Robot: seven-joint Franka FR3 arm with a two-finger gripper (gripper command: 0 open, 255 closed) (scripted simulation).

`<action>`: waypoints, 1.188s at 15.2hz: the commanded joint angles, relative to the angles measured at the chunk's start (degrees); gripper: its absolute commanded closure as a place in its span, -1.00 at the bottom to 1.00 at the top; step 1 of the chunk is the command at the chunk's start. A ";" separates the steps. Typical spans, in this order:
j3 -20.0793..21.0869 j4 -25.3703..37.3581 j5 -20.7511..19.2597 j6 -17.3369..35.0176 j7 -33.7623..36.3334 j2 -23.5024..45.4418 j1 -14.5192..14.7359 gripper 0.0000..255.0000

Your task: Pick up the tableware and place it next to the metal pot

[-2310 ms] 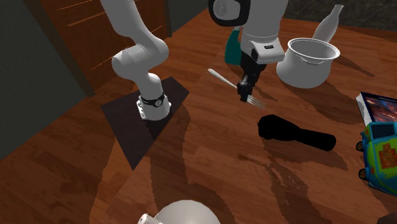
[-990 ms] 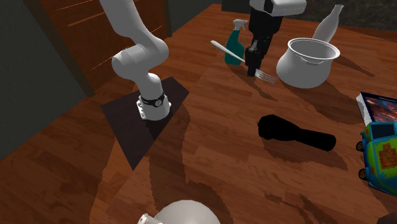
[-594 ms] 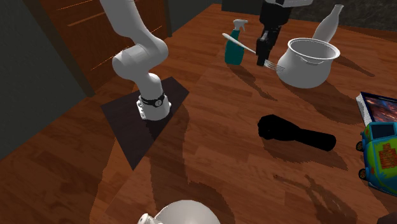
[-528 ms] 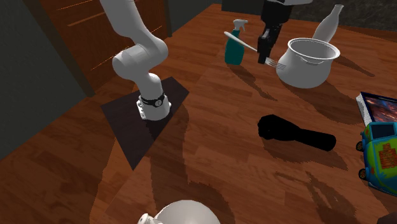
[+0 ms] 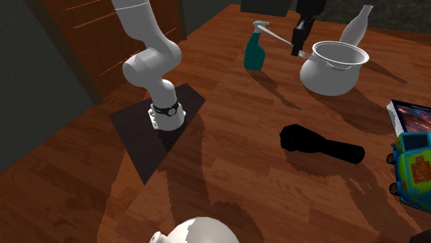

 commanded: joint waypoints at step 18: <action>4.64 -4.52 -3.05 10.69 7.76 6.72 2.43 1.00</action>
